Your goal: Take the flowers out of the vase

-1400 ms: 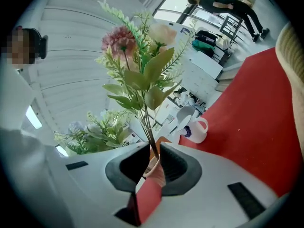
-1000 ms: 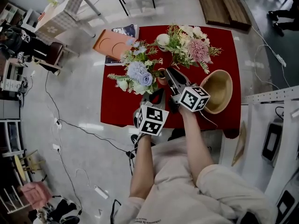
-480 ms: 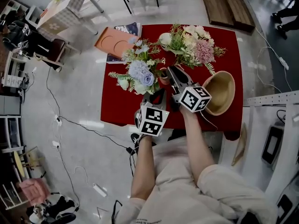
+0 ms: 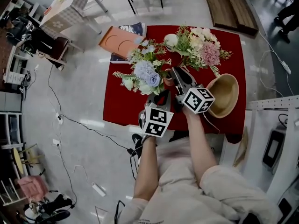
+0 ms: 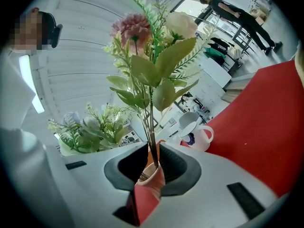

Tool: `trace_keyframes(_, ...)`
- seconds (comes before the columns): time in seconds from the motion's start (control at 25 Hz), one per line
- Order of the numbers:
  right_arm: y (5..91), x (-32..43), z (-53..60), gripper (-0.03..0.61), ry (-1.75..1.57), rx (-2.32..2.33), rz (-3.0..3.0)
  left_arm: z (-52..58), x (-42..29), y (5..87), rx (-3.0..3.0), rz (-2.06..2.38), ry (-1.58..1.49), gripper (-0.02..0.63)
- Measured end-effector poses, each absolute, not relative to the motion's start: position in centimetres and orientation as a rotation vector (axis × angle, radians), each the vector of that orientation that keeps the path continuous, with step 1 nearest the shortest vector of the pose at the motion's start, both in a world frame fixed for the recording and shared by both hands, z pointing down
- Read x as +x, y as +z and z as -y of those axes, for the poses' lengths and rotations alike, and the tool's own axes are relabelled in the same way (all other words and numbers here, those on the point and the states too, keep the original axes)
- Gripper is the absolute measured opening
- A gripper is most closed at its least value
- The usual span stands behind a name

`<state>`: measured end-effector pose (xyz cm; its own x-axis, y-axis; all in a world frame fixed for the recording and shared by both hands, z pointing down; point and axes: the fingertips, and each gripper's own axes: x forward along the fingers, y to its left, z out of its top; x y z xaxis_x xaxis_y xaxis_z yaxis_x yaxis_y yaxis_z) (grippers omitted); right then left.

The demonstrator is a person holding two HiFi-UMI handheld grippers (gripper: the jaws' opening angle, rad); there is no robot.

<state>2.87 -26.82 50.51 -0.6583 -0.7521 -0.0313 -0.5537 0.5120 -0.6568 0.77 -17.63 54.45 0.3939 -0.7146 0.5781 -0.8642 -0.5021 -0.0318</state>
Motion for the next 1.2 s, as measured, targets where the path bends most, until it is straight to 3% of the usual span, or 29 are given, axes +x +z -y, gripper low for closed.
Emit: trace_keyframes(1.2,49.4,4.4,25.6,0.026,-0.768,-1.259,-2.445,16.0,0.7,53.2,2.408,1.355,0.782,0.008)
